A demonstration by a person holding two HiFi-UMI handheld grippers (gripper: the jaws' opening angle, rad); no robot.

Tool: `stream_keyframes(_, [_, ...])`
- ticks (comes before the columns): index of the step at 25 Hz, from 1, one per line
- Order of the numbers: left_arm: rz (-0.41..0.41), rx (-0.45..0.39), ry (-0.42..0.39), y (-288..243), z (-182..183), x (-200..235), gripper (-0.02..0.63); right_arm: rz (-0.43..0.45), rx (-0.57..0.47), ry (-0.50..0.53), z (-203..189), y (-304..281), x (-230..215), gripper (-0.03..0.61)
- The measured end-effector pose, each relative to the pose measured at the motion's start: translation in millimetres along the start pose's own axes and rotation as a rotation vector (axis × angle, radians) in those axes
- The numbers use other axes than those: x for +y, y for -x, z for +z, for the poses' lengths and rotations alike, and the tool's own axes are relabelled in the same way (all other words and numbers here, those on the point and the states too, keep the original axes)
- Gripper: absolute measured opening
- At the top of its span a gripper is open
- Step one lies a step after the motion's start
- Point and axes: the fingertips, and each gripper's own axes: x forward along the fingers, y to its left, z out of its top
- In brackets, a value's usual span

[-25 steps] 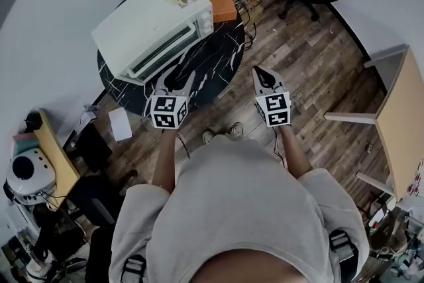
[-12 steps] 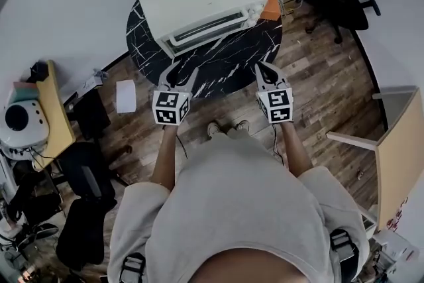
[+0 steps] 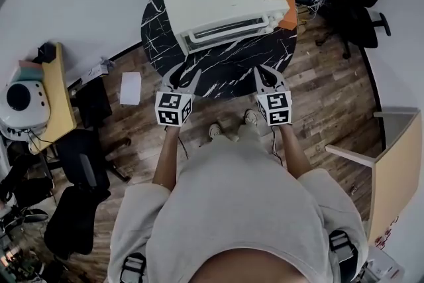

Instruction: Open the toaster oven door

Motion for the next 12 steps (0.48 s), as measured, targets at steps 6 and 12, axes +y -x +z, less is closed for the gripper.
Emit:
stream_keyframes(6, [0.044,-0.012,0.021,-11.8,5.7,-2.3,0.196,0.057,-0.013,0.024,5.6,-13.5,-8.9,0.014])
stream_keyframes(12, [0.099,-0.015,0.042,-30.1,12.9,-15.3,0.196,0.119,-0.028,0.049,9.9,-22.8,-32.8,0.014])
